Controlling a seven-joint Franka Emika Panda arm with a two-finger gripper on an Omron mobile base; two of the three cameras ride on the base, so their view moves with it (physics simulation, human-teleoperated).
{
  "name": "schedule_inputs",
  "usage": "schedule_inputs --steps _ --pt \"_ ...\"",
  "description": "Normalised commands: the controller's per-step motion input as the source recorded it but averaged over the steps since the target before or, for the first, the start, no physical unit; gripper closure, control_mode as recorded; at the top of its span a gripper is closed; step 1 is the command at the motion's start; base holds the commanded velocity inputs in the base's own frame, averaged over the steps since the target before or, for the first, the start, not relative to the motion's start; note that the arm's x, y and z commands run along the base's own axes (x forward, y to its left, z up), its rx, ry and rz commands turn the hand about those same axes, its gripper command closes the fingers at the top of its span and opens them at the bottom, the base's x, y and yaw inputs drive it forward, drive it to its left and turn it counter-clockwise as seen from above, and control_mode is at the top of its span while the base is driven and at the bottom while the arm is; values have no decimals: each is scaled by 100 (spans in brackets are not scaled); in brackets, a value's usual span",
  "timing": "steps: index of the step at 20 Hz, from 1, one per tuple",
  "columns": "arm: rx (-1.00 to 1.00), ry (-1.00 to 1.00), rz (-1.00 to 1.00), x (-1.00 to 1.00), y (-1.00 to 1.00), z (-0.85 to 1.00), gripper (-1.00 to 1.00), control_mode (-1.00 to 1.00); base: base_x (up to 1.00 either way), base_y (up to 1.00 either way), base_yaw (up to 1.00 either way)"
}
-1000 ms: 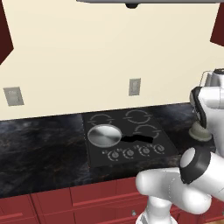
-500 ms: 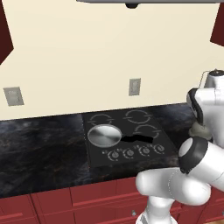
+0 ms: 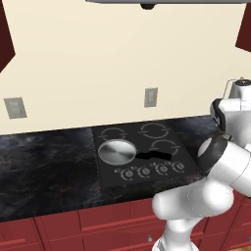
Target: Pick the kettle from the counter and place it on a stove burner. Then turn the burner on.
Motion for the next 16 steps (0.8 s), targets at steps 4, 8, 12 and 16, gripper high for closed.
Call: schedule_inputs --steps 4,8,12,16 --pt "2 0 0 26 -24 -22 -100 -100 0 0 0" --pt "9 0 0 28 -17 -24 -100 -100 0 0 0" --pt "10 0 1 25 -14 -19 -100 -100 0 0 0" --pt "2 -2 2 30 -10 -17 -100 -100 0 0 0"
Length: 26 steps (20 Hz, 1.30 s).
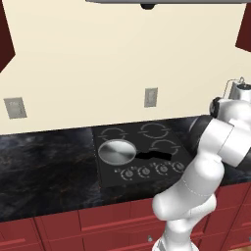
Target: Pick the kettle from the counter and place it on a stove burner. Then turn the burner on.
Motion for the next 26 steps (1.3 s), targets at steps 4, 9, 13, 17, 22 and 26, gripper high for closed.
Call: schedule_inputs --steps 4,9,13,17,22,26 --pt "1 -3 1 33 -6 -19 -100 -100 0 0 0" --pt "0 0 2 35 -2 -33 -100 -100 0 0 0" --pt "0 0 1 28 -7 -25 -100 -100 0 0 0" --pt "0 0 1 12 -8 -8 100 -100 0 0 0" --pt "0 0 0 0 0 0 100 -100 0 0 0" --pt "1 -23 0 0 0 10 100 -100 0 0 0"
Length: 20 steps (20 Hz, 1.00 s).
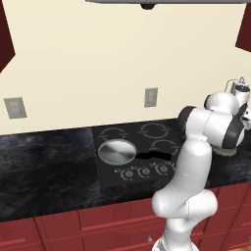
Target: Pick the kettle from the counter and place it on a stove burner. Then turn the burner on.
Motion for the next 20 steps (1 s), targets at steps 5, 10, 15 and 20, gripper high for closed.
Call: schedule_inputs --steps 5,10,15,20 --pt "4 -44 0 0 19 50 100 -100 0 0 0" --pt "7 -35 0 0 51 63 100 -100 0 0 0" --pt "0 -12 0 10 93 51 100 -100 0 0 0" --pt "0 0 0 31 100 46 100 -100 0 0 0"
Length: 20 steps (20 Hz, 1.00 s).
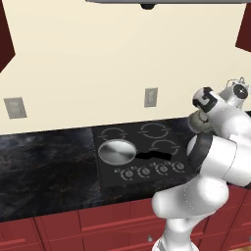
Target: Pick the kettle from the counter and place it on a stove burner. Then turn the burner on.
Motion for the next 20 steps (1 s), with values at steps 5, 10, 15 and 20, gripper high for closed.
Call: schedule_inputs --steps 5,10,15,20 --pt "0 6 0 36 100 26 100 -100 0 0 0" --pt "0 25 0 33 100 3 100 -100 0 0 0" --pt "3 25 1 24 64 2 100 -100 0 0 0" --pt "6 4 2 4 3 0 100 -100 0 0 0"
